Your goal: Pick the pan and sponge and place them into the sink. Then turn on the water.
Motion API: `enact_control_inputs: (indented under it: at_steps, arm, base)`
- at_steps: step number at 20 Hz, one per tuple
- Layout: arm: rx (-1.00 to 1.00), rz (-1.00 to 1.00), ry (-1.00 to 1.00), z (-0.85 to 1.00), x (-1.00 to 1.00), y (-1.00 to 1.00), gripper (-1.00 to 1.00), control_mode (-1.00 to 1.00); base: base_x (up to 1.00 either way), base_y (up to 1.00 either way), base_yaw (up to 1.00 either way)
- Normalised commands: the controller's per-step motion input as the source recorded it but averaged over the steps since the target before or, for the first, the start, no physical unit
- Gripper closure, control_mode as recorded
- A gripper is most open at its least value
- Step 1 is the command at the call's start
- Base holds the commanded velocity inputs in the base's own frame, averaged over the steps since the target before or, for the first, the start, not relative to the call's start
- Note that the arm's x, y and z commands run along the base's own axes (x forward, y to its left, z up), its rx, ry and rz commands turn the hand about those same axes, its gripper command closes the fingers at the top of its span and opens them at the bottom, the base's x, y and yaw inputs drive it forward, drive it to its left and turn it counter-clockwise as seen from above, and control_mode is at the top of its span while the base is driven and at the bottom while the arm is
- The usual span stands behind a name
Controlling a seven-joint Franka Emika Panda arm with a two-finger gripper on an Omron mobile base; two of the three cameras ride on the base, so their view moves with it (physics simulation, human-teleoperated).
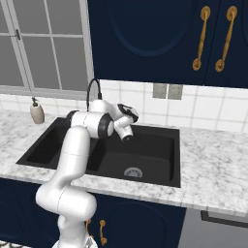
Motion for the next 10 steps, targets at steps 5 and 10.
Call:
enact_control_inputs:
  at_steps: [5, 10]
  arm:
    - [0.11, -0.08, 0.04, -0.84, 0.20, -1.00, 1.00, -1.00]
    - [0.06, -0.09, 0.09, -0.96, 0.20, -1.00, 1.00, -1.00]
  base:
    - [0.00, 0.00, 0.00]
    - [0.00, 0.00, 0.00]
